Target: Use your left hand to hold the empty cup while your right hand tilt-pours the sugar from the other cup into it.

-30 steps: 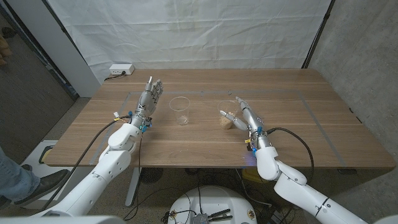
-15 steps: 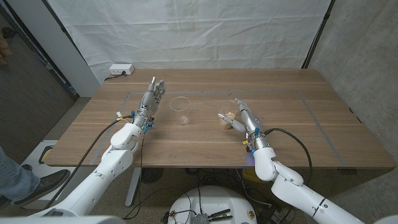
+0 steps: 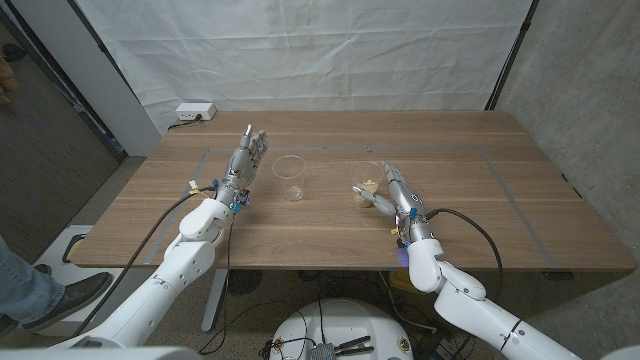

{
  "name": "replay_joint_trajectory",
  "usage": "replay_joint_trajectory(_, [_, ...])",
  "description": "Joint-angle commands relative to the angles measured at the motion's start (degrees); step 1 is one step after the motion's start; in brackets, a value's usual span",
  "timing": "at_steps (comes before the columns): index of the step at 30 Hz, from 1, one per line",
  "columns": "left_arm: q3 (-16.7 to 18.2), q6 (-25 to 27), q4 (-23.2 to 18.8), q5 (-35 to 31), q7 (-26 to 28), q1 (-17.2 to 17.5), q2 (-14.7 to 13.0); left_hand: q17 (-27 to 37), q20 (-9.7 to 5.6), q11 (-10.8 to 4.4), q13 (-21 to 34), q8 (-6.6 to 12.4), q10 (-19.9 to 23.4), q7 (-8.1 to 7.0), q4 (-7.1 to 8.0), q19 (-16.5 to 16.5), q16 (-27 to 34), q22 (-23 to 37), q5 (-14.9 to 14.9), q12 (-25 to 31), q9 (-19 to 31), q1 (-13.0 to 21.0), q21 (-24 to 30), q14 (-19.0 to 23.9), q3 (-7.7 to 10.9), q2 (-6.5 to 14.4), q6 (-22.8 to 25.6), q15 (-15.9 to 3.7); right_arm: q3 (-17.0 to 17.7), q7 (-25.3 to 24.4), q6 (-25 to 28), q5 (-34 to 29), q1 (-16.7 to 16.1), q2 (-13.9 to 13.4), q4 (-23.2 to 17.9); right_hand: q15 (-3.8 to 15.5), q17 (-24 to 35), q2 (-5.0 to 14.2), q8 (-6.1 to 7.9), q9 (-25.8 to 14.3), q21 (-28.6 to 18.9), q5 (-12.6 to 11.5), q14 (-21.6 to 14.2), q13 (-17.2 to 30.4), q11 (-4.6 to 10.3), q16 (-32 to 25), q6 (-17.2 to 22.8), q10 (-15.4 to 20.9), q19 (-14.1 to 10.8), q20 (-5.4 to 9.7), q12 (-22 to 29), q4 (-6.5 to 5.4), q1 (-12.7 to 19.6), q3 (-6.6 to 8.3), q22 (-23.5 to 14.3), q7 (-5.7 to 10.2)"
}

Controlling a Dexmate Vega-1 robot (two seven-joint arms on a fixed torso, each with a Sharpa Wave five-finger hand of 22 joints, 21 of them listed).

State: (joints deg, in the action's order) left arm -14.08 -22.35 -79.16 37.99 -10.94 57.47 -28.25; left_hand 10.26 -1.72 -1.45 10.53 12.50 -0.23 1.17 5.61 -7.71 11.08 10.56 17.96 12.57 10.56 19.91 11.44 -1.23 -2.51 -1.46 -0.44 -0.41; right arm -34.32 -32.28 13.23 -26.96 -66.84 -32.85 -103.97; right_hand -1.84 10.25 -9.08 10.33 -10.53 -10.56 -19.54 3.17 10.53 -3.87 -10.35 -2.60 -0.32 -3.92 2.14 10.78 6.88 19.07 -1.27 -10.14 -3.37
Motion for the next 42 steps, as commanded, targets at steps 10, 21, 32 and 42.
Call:
replay_joint_trajectory(10, [0.3,0.6,-0.7,0.5,0.7,1.0,-0.1,0.2,0.34,-0.2,0.1,0.02,0.5,0.07,0.09,-0.6,0.1,0.1,-0.1,-0.2,0.1,0.0,0.1,0.1,-0.28,0.4,0.4,0.11,-1.2,-0.8,0.0,1.0,1.9,1.1,2.8,0.3,0.2,0.4,0.64,-0.3,-0.4,-0.8,-0.6,0.2,-0.35,-0.3,0.4,0.7,-0.7,1.69,0.7,0.28,1.4,-0.5,-0.2,-0.29])
replay_joint_trajectory(21, [0.8,0.2,-0.5,1.1,0.7,1.5,0.1,0.2,0.4,-0.17,0.1,-0.1,0.5,-0.04,0.14,-0.6,0.1,0.1,-0.1,-0.3,0.1,0.0,0.1,0.2,-0.41,0.5,0.4,0.05,-1.6,1.4,-1.1,2.9,3.4,1.5,4.3,3.71,0.1,0.79,1.27,-0.3,-1.7,-2.0,-5.7,0.0,5.47,-1.4,1.9,4.5,-4.8,3.24,2.1,0.59,3.3,-1.75,-0.2,3.98])
replay_joint_trajectory(32, [1.2,0.2,-0.1,1.7,0.4,1.8,0.1,0.2,0.45,-0.18,0.2,-0.21,0.6,-0.11,0.18,-0.7,0.0,0.1,-0.1,-0.4,0.1,0.0,0.1,0.2,-0.51,0.6,0.5,0.09,-2.1,2.2,0.6,3.1,4.3,2.4,4.4,4.56,0.1,1.75,2.13,-0.3,-2.6,-2.7,-11.3,0.0,5.31,-2.2,5.3,10.2,-8.9,2.92,3.6,0.49,4.7,-2.36,-0.4,3.67])
replay_joint_trajectory(42, [1.2,0.6,0.3,1.9,-0.1,1.3,0.2,0.2,0.48,-0.1,0.2,-0.27,0.6,-0.13,0.2,-0.7,0.0,0.1,-0.2,-0.4,0.1,0.1,0.1,0.2,-0.59,0.8,0.6,0.05,-1.4,0.0,-1.1,4.6,3.8,3.5,4.9,6.51,0.3,3.82,3.75,-0.5,-4.7,-3.7,-24.3,0.1,8.87,-3.4,14.6,24.3,-18.9,2.68,7.0,0.69,9.4,-2.84,-0.8,6.19])
